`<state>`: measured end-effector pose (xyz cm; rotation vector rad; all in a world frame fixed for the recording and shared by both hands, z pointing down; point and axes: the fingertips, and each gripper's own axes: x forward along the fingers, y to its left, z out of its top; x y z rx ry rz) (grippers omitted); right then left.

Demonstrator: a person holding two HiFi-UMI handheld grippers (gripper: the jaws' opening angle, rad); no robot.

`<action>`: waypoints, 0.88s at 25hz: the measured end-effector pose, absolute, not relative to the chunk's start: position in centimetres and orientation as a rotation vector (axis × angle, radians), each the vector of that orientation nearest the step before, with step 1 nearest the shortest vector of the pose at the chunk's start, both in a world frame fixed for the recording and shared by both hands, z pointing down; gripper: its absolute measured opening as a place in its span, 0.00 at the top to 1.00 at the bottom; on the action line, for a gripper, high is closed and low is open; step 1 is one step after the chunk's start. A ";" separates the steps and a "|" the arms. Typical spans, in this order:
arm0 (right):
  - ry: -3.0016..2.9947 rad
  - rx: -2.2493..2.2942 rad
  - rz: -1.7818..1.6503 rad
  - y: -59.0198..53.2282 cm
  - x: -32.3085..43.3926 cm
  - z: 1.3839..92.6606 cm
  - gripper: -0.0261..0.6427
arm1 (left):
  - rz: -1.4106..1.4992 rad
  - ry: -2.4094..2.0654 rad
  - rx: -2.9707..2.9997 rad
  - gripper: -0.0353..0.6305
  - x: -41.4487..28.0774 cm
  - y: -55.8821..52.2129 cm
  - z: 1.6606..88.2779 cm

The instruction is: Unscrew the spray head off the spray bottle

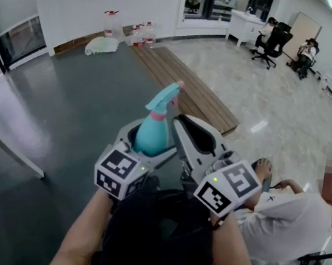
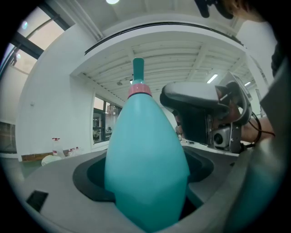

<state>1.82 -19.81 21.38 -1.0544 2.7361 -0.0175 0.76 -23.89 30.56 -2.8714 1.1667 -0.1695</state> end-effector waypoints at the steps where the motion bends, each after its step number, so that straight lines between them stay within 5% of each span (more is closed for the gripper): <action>1: 2.744 -1.020 -0.024 -19.6 1.5 21.3 0.85 | -0.167 1.168 -2.857 0.29 0.7 -23.9 30.6; 6: 2.785 -0.933 -0.091 -19.1 0.0 21.6 0.73 | -0.170 1.200 -2.745 0.29 0.5 -23.9 30.3; 22: 2.812 -0.910 -0.102 -19.0 0.0 22.4 0.76 | -0.254 1.186 -2.633 0.29 1.3 -22.7 31.0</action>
